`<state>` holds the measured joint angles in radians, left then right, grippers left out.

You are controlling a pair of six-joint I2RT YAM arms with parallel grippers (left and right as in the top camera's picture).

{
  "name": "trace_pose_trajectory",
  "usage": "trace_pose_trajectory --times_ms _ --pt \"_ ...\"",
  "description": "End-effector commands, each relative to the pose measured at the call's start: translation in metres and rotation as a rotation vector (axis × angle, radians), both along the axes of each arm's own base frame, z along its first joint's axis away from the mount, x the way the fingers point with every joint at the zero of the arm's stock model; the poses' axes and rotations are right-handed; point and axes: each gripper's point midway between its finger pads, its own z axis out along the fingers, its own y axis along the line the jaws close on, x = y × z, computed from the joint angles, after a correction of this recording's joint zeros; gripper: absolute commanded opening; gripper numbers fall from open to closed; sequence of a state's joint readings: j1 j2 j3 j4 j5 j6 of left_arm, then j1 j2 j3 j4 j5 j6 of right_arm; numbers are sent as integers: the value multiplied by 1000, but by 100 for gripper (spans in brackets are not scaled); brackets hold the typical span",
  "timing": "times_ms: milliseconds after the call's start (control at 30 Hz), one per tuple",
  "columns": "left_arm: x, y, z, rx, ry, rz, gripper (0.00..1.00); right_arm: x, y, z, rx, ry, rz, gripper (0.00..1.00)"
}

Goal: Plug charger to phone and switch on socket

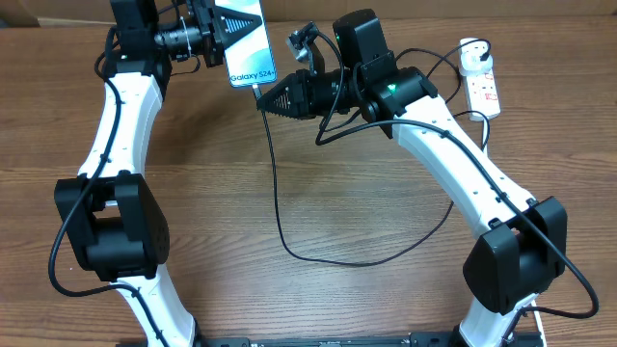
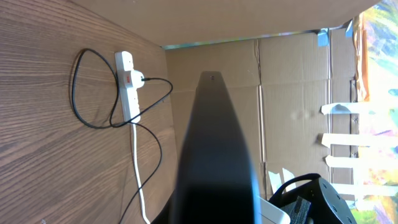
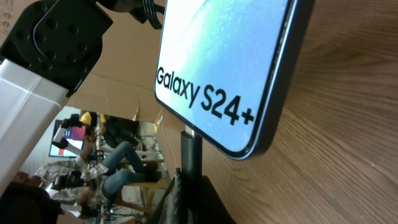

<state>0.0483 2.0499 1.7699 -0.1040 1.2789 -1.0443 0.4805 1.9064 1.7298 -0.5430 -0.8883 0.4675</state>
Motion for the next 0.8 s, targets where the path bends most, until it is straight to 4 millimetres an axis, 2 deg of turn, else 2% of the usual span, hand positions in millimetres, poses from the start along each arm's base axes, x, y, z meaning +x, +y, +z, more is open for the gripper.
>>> trace_pose_trajectory --times_ms 0,767 --pt "-12 -5 8 -18 -31 -66 4 7 -5 24 10 -62 -51 4" --pt "-16 -17 8 -18 -40 -96 4 21 -5 29 19 -55 -130 4"
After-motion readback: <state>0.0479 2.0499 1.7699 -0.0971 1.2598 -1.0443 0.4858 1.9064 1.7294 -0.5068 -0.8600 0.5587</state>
